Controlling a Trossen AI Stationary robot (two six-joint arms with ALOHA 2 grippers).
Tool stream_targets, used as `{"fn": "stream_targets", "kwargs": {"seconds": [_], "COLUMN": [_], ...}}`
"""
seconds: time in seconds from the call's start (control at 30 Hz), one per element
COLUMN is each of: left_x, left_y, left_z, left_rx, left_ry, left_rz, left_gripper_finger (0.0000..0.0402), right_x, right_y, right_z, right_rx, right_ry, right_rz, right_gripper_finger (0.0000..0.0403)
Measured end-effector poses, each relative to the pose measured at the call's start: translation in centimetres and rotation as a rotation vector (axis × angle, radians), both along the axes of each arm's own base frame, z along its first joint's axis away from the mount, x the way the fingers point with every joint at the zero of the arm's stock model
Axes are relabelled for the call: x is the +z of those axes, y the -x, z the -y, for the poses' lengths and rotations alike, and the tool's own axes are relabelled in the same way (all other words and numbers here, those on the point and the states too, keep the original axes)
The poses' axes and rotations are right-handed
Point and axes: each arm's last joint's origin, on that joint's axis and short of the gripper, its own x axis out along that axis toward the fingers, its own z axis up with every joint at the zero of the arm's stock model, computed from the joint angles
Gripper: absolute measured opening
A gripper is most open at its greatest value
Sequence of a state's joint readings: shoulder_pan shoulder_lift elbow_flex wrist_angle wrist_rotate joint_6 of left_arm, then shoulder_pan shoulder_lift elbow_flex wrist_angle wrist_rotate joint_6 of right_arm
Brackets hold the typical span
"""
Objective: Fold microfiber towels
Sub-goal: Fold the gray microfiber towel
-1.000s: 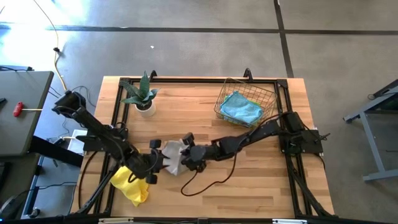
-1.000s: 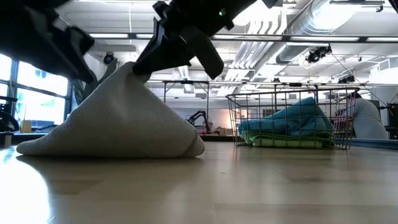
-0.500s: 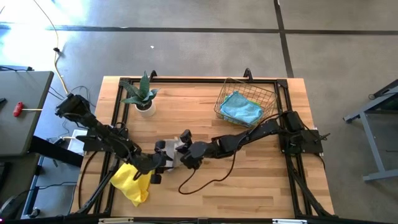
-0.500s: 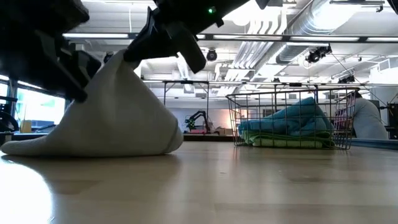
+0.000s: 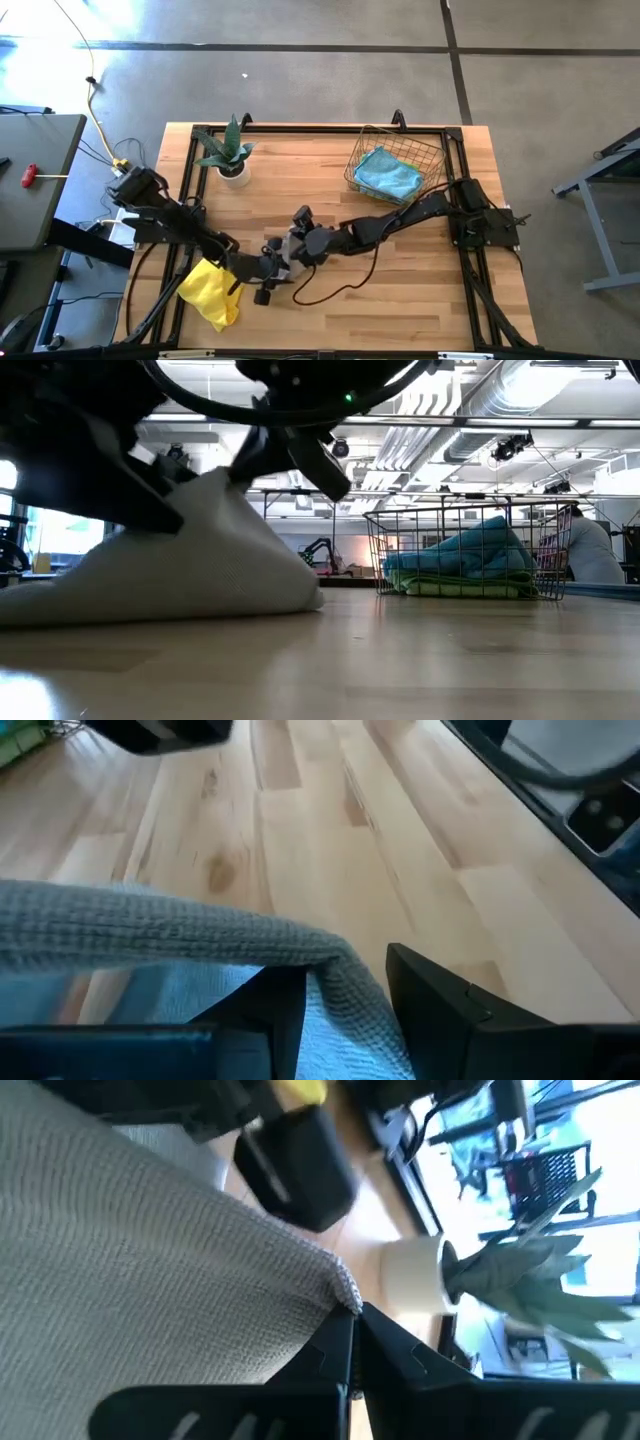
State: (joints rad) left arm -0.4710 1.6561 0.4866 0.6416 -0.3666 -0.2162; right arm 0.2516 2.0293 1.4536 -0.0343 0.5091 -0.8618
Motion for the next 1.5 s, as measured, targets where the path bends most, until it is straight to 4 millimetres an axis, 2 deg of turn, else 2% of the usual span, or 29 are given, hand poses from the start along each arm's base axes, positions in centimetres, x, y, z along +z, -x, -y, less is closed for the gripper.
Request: {"fn": "stream_targets", "kwargs": {"seconds": [0.17, 0.27, 0.43, 0.57, 0.8, 1.03, 1.13, 1.2, 1.33, 1.5], "left_x": [-0.6, -0.7, 1.5, 3.3, 4.9, 6.5, 7.3, 7.8, 8.3, 7.8], "left_y": [-1.6, -1.9, -1.4, -0.1, 3.8, 6.9, 7.7, 7.9, 8.0, 7.8], "left_z": [-0.2, 0.0, 0.4, 0.5, -0.3, -1.0, -1.2, -1.2, -1.3, -1.2], "left_rx": [-0.056, -0.107, -0.121, -0.111, 0.068, 0.124, 0.127, 0.12, 0.105, 0.102], "left_ry": [0.027, 0.02, 0.027, 0.065, 0.055, 0.062, 0.079, 0.094, 0.11, 0.066], "left_rz": [-0.044, -0.131, -0.142, -0.16, -0.344, -0.429, -0.419, -0.394, -0.363, -0.378], "left_gripper_finger": [0.0131, 0.0131, 0.0131, 0.0131, 0.0131, 0.0131, 0.0131, 0.0131, 0.0131, 0.0131], "right_x": [-0.4, -0.7, -0.8, -0.8, 0.4, -2.8, -4.3, -4.8, -3.8, -3.1], "right_y": [0.8, 1.4, 1.8, 1.8, -0.1, -2.3, -3.0, -3.2, -3.2, -3.5], "right_z": [-0.5, -1.0, -1.9, -2.3, -3.5, -3.8, -3.9, -3.8, -3.3, -2.5], "right_rx": [-0.033, -0.025, 0.016, 0.073, 0.258, 0.327, 0.324, 0.293, 0.14, 0.12], "right_ry": [-0.04, -0.041, -0.043, -0.085, -0.246, -0.279, -0.301, -0.248, -0.112, -0.129], "right_rz": [-0.069, -0.124, -0.151, -0.154, 0.077, 0.223, 0.29, 0.313, 0.372, 0.429], "right_gripper_finger": [0.0, 0.0, 0.0, 0.0, 0.0, 0.0, 0.0, 0.0, 0.0, 0.0]}}
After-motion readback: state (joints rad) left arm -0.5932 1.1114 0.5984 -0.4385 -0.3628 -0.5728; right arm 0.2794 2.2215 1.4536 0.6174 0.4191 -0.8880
